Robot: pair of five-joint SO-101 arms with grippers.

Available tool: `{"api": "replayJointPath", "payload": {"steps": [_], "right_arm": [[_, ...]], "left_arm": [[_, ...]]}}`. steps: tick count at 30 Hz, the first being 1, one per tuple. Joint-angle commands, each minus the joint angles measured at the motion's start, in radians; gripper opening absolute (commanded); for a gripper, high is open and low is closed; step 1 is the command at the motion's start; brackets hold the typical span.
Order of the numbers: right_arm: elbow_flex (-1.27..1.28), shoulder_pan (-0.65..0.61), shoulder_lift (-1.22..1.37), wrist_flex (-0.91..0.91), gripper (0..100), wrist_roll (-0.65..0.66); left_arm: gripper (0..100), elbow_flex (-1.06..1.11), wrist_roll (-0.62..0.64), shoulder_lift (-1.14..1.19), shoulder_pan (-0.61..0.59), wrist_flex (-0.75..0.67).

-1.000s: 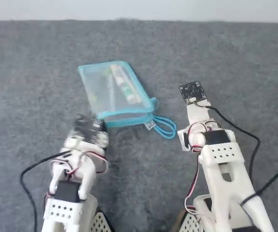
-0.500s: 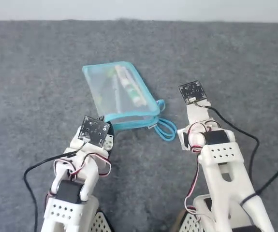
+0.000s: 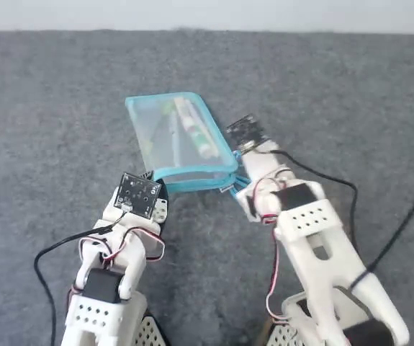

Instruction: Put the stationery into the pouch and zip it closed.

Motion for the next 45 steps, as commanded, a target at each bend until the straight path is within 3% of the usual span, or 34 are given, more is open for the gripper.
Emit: {"api": "replayJointPath", "payload": {"steps": [1, 12, 17, 21, 23, 35, 45], "right_arm": [[-0.061, -0.058, 0.036, -0.07, 21.0, -0.055], [-0.084, -0.114, 0.341, -0.289, 20.6, -0.097], [-0.213, -0.024, 0.51, -0.206, 20.1, -0.098], [-0.304, 0.042, 0.572, -0.077, 7.2, -0.1], [-0.322, 0.065, 0.567, -0.027, 0.3, -0.1], [-0.318, 0.209, 0.463, 0.314, 0.8, -0.003], [-0.061, 0.24, 0.13, 0.34, 0.9, 0.071]], "left_arm": [[1, -0.007, 0.014, -0.017, 0.006, -0.048], [1, -0.008, 0.015, -0.017, 0.006, -0.063], [1, -0.008, 0.015, -0.017, 0.006, -0.063], [1, -0.008, 0.015, -0.017, 0.006, -0.063], [1, -0.007, 0.015, -0.017, 0.006, -0.063], [1, -0.007, 0.014, -0.017, 0.006, -0.063], [1, -0.005, 0.014, -0.017, 0.006, -0.064]]}}
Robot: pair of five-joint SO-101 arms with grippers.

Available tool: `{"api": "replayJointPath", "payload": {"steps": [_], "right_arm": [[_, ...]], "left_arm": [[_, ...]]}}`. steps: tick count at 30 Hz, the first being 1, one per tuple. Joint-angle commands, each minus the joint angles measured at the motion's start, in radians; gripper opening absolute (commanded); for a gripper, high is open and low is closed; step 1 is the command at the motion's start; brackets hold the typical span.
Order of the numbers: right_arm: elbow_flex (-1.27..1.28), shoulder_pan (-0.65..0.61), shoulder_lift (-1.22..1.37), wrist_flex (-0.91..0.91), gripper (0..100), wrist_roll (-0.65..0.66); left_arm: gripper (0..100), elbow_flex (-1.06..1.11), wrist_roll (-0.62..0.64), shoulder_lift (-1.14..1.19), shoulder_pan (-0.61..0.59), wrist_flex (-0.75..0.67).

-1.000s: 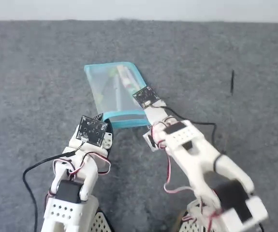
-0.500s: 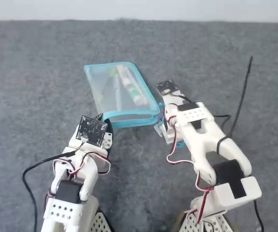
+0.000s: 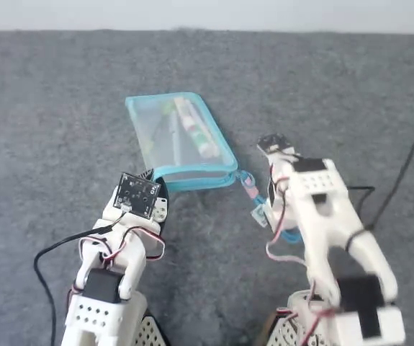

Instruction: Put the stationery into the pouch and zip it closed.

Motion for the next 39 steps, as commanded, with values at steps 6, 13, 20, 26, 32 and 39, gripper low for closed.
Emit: {"api": "replayJointPath", "payload": {"steps": [6, 13, 20, 26, 32, 39], "right_arm": [[0.12, 0.044, -0.507, 0.101, 1.3, 0.132], [0.12, 0.145, -0.817, 0.266, 5.3, 0.287], [0.138, 0.217, -0.822, 0.343, 25.3, 0.414], [0.124, 0.133, -0.717, 0.338, 27.2, 0.42], [-0.02, -0.031, -0.472, 0.2, 27.1, 0.229], [-0.166, -0.226, -0.139, -0.054, 27.1, 0.031]], "left_arm": [[1, -0.004, 0.009, -0.017, 0.006, -0.046], [1, -0.002, 0.009, -0.017, 0.006, -0.046], [1, -0.002, 0.009, -0.017, 0.006, -0.046], [1, -0.002, 0.008, -0.017, 0.006, -0.046], [1, -0.002, 0.008, -0.017, 0.006, -0.046], [1, -0.001, 0.005, -0.017, -0.002, -0.044]]}}
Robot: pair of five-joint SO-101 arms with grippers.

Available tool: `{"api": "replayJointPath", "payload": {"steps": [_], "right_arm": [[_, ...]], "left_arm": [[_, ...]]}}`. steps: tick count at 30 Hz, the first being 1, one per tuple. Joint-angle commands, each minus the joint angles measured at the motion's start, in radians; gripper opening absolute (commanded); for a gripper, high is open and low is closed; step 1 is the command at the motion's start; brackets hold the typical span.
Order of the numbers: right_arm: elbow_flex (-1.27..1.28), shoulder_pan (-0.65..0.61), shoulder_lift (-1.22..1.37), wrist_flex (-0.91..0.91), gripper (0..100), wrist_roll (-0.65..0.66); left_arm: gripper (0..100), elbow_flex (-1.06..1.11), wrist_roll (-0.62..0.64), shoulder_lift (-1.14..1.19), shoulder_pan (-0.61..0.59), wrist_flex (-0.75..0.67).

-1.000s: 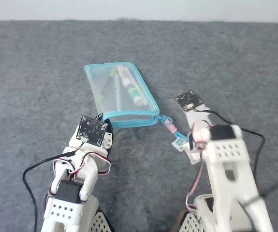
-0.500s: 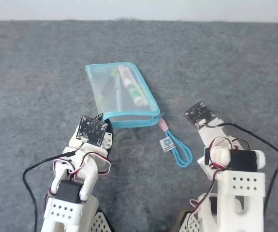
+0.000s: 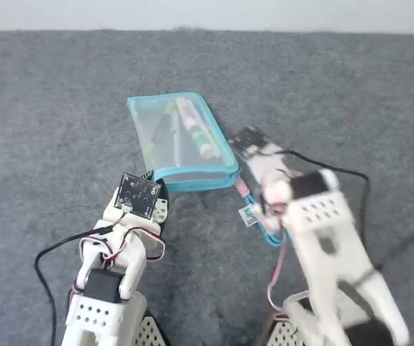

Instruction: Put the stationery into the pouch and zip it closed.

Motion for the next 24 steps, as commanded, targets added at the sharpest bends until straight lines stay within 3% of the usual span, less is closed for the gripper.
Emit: {"api": "replayJointPath", "payload": {"steps": [1, 9, 24], "right_arm": [[-0.121, -0.054, 0.134, -0.125, 27.1, -0.083], [-0.216, -0.096, 0.355, -0.213, 27.1, -0.101], [-0.212, -0.091, 0.51, -0.513, 27.1, -0.169]], "left_arm": [[1, -0.018, 0.005, -0.017, -0.002, -0.044], [1, -0.021, 0.005, -0.017, 0.005, -0.046], [1, -0.022, 0.005, -0.017, 0.005, -0.046]]}}
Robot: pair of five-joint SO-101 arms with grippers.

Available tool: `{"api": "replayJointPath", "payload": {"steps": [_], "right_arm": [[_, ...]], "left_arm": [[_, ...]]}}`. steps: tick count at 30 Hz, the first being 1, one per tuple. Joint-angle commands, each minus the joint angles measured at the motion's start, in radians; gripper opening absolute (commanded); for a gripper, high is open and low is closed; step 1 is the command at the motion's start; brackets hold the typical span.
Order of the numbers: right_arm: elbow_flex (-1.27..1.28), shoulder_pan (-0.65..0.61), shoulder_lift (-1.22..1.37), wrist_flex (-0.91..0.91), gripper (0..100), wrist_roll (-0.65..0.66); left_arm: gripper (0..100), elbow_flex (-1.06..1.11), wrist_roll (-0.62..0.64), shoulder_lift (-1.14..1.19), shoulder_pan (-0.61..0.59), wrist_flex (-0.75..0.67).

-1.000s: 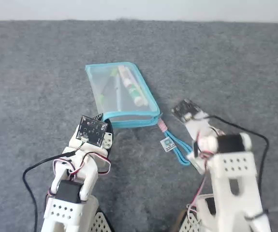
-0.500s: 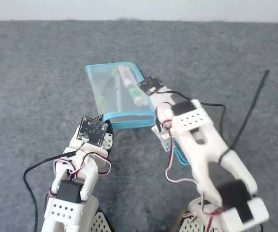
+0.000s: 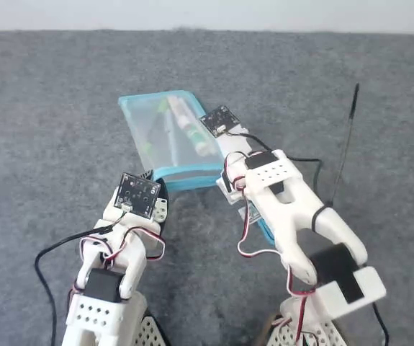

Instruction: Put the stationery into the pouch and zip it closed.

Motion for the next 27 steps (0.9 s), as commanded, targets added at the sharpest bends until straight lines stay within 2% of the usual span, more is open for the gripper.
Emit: {"api": "replayJointPath", "payload": {"steps": [1, 10, 18, 22, 27], "right_arm": [[-0.057, -0.002, 0.018, -0.058, 27.1, -0.009], [-0.058, -0.001, 0.074, -0.097, 26.1, -0.015], [-0.094, -0.002, 0.071, -0.088, 0.3, -0.009], [-0.1, -0.001, 0.065, -0.084, 1.9, -0.006], [-0.1, 0.028, -0.053, 0.051, 0.6, -0.006]], "left_arm": [[1, -0.024, 0.003, -0.017, 0.006, -0.037], [1, -0.022, 0.003, -0.017, 0.006, -0.037], [1, -0.022, 0.003, -0.017, 0.008, -0.037], [1, -0.022, 0.003, -0.017, 0.008, -0.037], [1, -0.021, 0.003, -0.017, 0.008, -0.037]]}}
